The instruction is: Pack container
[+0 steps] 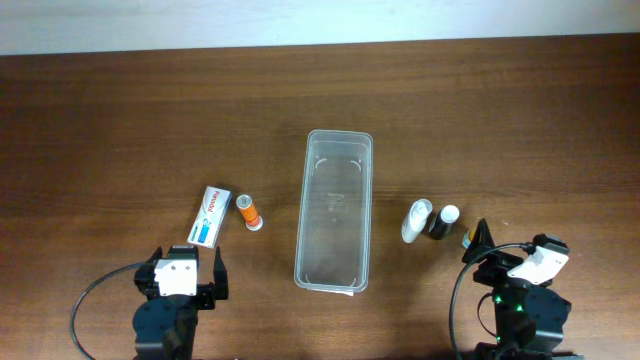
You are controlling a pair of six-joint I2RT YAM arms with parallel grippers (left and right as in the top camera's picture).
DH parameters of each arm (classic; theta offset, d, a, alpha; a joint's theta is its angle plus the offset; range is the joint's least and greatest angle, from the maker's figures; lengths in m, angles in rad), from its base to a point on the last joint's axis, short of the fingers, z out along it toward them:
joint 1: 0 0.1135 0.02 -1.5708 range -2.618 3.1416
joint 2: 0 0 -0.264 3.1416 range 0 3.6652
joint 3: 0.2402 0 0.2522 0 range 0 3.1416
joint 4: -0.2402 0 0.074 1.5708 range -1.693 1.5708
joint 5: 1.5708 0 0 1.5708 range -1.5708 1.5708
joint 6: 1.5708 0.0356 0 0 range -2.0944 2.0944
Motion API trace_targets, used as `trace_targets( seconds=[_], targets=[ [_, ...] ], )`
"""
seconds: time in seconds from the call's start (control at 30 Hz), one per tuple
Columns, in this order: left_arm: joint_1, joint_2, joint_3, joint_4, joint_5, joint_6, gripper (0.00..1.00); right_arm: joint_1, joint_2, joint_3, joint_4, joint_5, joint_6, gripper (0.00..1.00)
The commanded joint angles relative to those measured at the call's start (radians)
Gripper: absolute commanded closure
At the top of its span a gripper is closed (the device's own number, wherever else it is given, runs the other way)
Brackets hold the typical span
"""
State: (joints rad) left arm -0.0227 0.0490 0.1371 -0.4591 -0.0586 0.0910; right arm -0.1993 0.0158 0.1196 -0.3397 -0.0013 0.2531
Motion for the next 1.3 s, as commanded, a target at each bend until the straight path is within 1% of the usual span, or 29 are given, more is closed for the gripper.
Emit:
trace_targets(
  seconds=[0.0, 0.1, 0.2, 0.43, 0.53, 0.57, 0.63, 0.67, 0.8, 0.97, 1.03, 1.17, 1.27],
  targets=[
    [0.006, -0.009, -0.005, 0.003, 0.011, 0.019, 0.01, 0.003, 0.000, 0.087, -0.001, -0.093, -0.012, 0.02],
    [0.006, -0.009, -0.005, 0.003, 0.011, 0.019, 0.01, 0.003, 0.049, 0.190, -0.056, -0.163, -0.012, 0.02],
    [0.006, -0.009, -0.005, 0.003, 0.011, 0.019, 0.01, 0.003, 0.161, 0.355, -0.202, -0.179, -0.013, 0.02],
    [0.006, -0.009, -0.005, 0.003, 0.011, 0.019, 0.00, 0.003, 0.558, 0.827, -0.567, -0.181, -0.013, 0.02],
    [0.006, -0.009, -0.005, 0.003, 0.011, 0.019, 0.01, 0.003, 0.723, 1.030, -0.731, -0.234, -0.013, 0.01],
    [0.006, -0.009, -0.005, 0.003, 0.011, 0.019, 0.01, 0.003, 0.765, 1.077, -0.761, -0.251, -0.016, 0.02],
    [0.006, -0.009, -0.005, 0.002, 0.011, 0.019, 0.01, 0.003, 0.837, 1.146, -0.780, -0.310, -0.080, 0.02],
    [0.006, -0.009, -0.005, 0.003, 0.011, 0.019, 0.01, 0.003, 0.871, 1.175, -0.788, -0.336, -0.104, 0.01],
    [0.006, -0.009, -0.005, 0.003, 0.011, 0.019, 0.01, 0.025, 0.999, 1.268, -0.864, -0.354, -0.108, 0.00],
    [0.006, -0.009, -0.005, 0.003, 0.011, 0.019, 0.01, 0.153, 1.148, 1.279, -0.949, -0.314, -0.106, 0.01],
    [0.006, -0.009, -0.005, 0.003, 0.011, 0.019, 0.00, 0.232, 1.217, 1.279, -0.972, -0.248, -0.074, 0.02],
    [0.006, -0.009, -0.005, 0.003, 0.011, 0.019, 0.01, 0.377, 1.340, 1.279, -0.957, -0.072, 0.057, 0.01],
    [0.006, -0.009, -0.005, 0.003, 0.011, 0.019, 0.01, 0.453, 1.417, 1.279, -0.921, -0.031, 0.105, 0.01]
  ],
)
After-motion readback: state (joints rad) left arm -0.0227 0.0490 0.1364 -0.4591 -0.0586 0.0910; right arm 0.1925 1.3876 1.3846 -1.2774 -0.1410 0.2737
